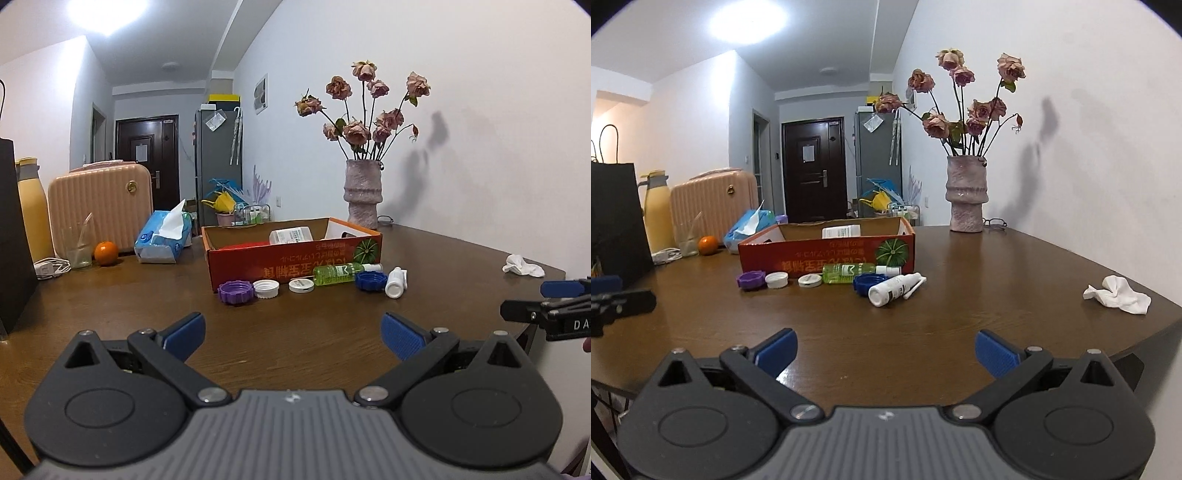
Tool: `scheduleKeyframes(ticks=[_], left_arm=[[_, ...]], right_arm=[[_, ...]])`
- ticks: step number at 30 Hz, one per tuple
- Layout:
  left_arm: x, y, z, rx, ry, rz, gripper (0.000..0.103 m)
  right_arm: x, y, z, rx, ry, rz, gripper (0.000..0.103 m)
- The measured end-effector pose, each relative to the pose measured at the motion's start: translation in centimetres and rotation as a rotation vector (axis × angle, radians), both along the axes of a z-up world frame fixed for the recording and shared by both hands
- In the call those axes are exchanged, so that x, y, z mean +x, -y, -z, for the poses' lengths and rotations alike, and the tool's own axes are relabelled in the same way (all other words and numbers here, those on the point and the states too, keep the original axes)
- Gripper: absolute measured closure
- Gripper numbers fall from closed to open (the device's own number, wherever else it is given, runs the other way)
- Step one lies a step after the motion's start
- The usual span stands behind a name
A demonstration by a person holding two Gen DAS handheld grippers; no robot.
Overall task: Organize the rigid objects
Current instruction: 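Grasp the purple cap with the left gripper while the right grasps the white spray bottle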
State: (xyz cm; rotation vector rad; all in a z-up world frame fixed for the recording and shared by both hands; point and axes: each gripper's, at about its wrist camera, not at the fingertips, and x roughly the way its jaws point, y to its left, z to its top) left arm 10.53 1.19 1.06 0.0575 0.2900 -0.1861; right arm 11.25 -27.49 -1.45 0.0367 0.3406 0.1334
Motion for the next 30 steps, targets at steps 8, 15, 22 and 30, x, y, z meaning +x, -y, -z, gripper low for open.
scheduleKeyframes(ticks=[8,15,22,30], left_arm=[[4.9,-1.2,0.5,0.015,-0.068,-0.065,0.0],[13.2,-3.1,0.0,0.003,-0.144,-0.11,0.0],[21.6,-3.7,1.0,0.033,-0.221,-0.083,0.001],[26.8,-3.6,3.0,0.048,-0.265,-0.055,0.028]], right_arm=[[4.7,-0.8,0.2,0.002,-0.057,-0.03,0.004],[11.1,-2.5,-0.2,0.016,-0.078,-0.076,0.01],[18.4,-3.0,-0.6,-0.023,-0.083,-0.096,0.012],[25.8,-0.7,0.8,0.034,-0.195,0.022,0.038]])
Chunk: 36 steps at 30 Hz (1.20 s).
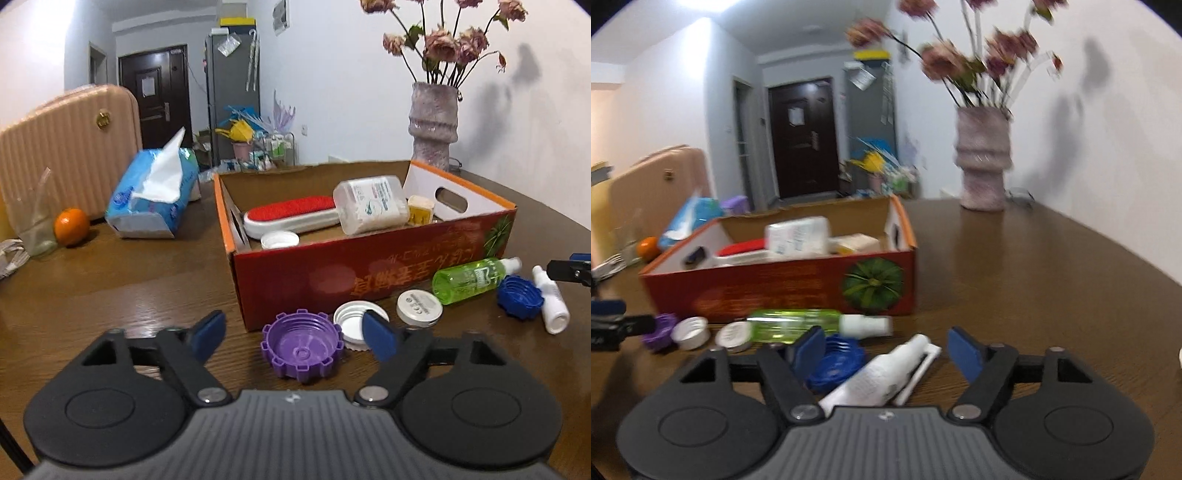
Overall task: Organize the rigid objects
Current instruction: 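Grasp the purple cap with the left gripper while the right grasps the white spray bottle, then carry the purple cap and spray bottle into the box and open both grippers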
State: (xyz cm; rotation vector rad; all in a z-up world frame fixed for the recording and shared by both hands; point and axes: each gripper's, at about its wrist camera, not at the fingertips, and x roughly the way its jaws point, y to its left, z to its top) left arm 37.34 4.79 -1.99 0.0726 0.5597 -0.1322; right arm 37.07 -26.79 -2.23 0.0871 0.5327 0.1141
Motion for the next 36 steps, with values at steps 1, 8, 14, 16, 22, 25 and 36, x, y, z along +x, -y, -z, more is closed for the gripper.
scheduleKeyframes(ticks=[1,8,14,16,22,25,36], left_arm=[[0.4,-0.1,0.3,-0.011,-0.008,-0.001,0.031],[0.9,-1.1,1.1,-0.086,-0.047,0.015,0.049],[0.5,-1.8,1.2,-0.128,-0.064,0.0,0.049],[-0.2,-1.7,1.1,-0.119,-0.056,-0.016,0.049],[-5.1,-1.3,0.0,-0.162,-0.018,-0.037,0.049],[-8.4,-1.1,-0.6,-0.185,-0.004,-0.048,0.049],[-18.8,-0.2,-3.1,-0.183,0.074,-0.062,0.049]], right_arm=[[0.3,0.1,0.4,0.007,-0.015,0.001,0.041],[-0.2,0.3,1.8,-0.023,-0.061,-0.003,0.061],[-0.1,0.5,2.1,-0.048,-0.087,0.01,0.069],[-0.3,-0.2,2.2,-0.097,-0.092,-0.002,0.07],[-3.0,-0.1,2.0,-0.078,-0.104,-0.014,0.07],[-5.3,-0.2,2.1,-0.063,-0.103,-0.042,0.071],[-13.7,-4.4,-0.7,-0.009,-0.005,-0.265,0.071]])
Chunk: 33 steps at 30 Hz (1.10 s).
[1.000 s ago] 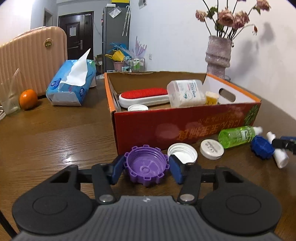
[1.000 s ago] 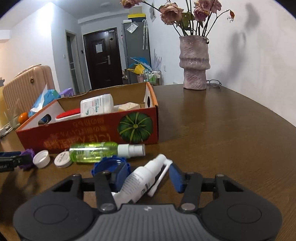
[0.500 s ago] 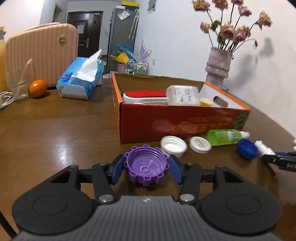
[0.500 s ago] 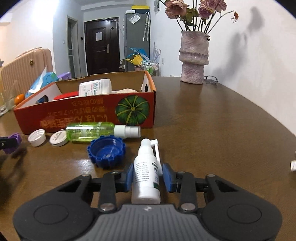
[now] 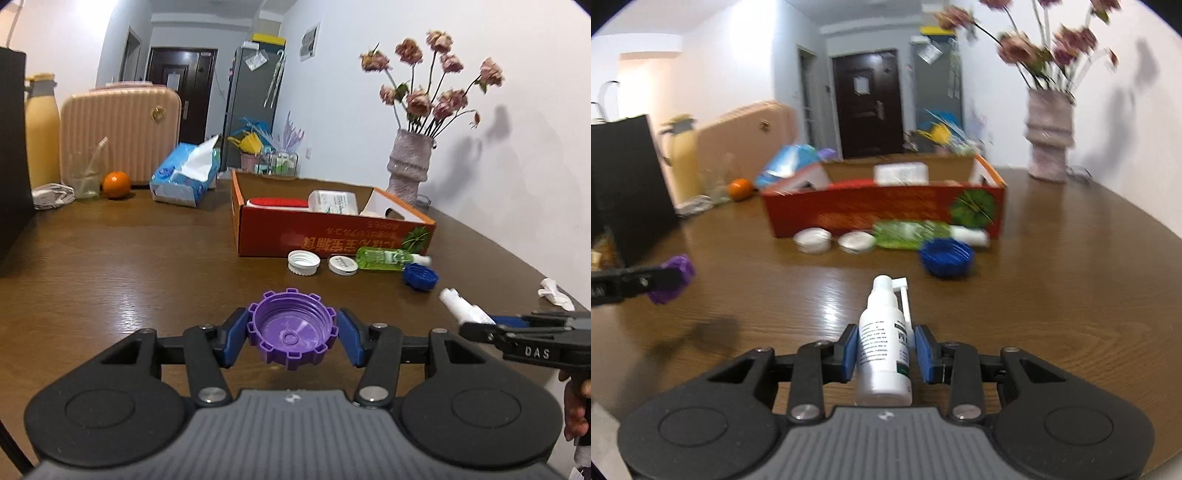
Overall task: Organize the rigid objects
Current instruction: 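Carry the purple cap and spray bottle into the box and open both grippers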
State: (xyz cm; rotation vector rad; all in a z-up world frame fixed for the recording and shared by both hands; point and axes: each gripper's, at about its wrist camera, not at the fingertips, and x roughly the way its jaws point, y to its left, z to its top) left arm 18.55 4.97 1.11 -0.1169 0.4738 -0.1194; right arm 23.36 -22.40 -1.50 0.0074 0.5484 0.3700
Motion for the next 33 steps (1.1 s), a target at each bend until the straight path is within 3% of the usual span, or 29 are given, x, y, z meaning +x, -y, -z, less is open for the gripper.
scheduleKeyframes(ticks=[7,15,19,23,28,33], left_arm=[[-2.4,0.4,-0.5,-0.011,0.02,-0.004,0.049],[1.7,1.2,-2.4,0.056,0.088,0.027,0.049],[8.0,0.7,-4.6,0.07,0.086,0.037,0.049],[16.5,0.7,-5.9,0.086,-0.003,0.091,0.049],[26.2,2.0,-5.7,0.119,-0.133,0.14,0.049],[33.3,4.4,-2.9,0.191,-0.272,0.198,0.049]], right_arm=[[-2.4,0.5,-1.8,0.031,0.057,-0.017,0.071],[0.4,1.9,-3.0,0.036,0.079,-0.009,0.071],[5.9,2.7,-5.2,0.012,0.104,-0.031,0.071],[13.4,3.1,-7.3,-0.047,0.078,-0.074,0.071],[23.6,2.1,-8.1,-0.156,-0.047,-0.118,0.071],[30.3,0.3,-5.7,-0.206,-0.2,-0.175,0.071]])
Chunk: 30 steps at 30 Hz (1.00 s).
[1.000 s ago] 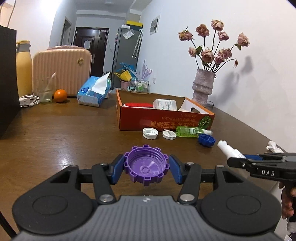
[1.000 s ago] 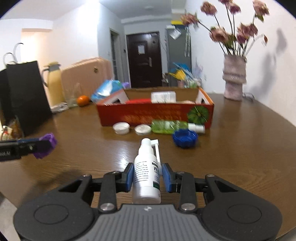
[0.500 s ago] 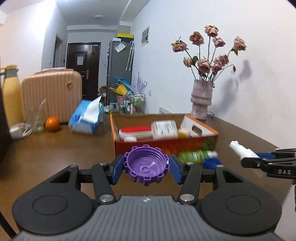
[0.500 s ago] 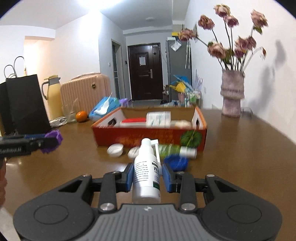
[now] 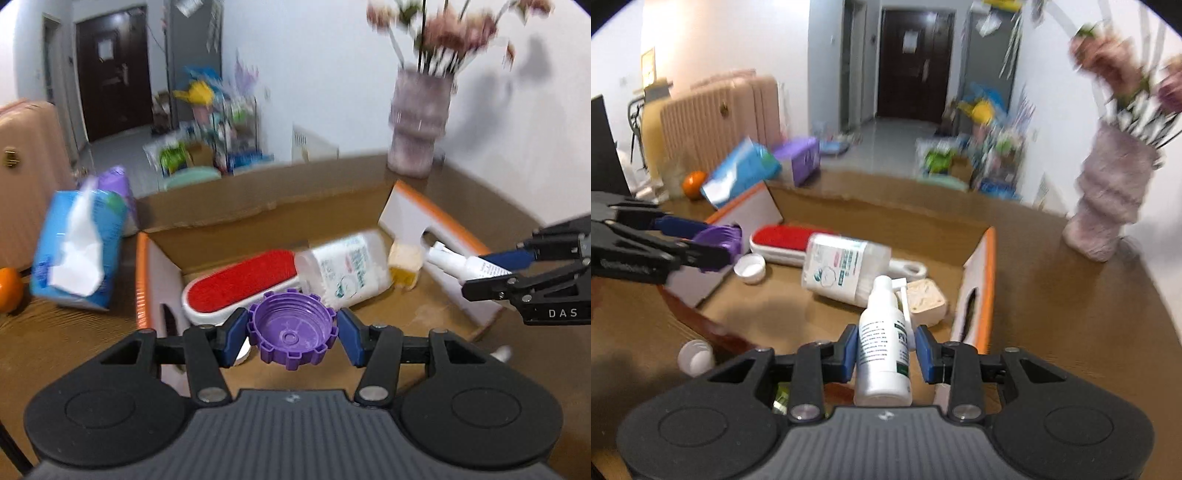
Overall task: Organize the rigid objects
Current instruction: 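Carry the purple cap and spray bottle into the box and open both grippers, then withdraw both grippers from the box back over the table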
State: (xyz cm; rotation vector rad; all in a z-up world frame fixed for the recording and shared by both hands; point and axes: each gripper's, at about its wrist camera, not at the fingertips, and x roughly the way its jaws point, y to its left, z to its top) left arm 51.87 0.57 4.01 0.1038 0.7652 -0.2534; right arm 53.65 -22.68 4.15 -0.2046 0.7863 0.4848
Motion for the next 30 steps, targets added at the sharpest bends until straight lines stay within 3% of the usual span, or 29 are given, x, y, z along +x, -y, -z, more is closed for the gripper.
scheduleKeyframes(ticks=[4,8,11,13,15,20,30], left_arm=[[4.4,1.2,1.9,0.075,-0.106,0.017,0.049],[8.3,1.1,3.2,0.088,-0.192,-0.001,0.047],[9.0,0.5,3.4,0.071,-0.176,-0.033,0.039],[8.7,0.1,3.6,0.059,-0.163,-0.053,0.021],[8.7,-0.1,3.4,0.045,-0.161,-0.054,0.021],[8.0,-0.4,1.9,0.04,-0.121,-0.064,0.016],[3.2,-1.4,-3.9,0.033,-0.025,-0.088,0.009]], right_arm=[[3.8,-2.3,1.8,-0.073,-0.06,-0.016,0.071],[6.2,-4.1,2.9,-0.146,-0.065,-0.027,0.07],[6.9,-4.1,2.9,-0.141,-0.047,-0.018,0.067],[7.3,-3.9,2.9,-0.108,-0.052,-0.013,0.06],[7.3,-3.4,3.1,-0.088,-0.055,-0.011,0.052],[7.2,-3.0,2.4,-0.071,-0.05,-0.003,0.052],[2.9,-1.9,-3.4,-0.071,0.025,0.004,0.041]])
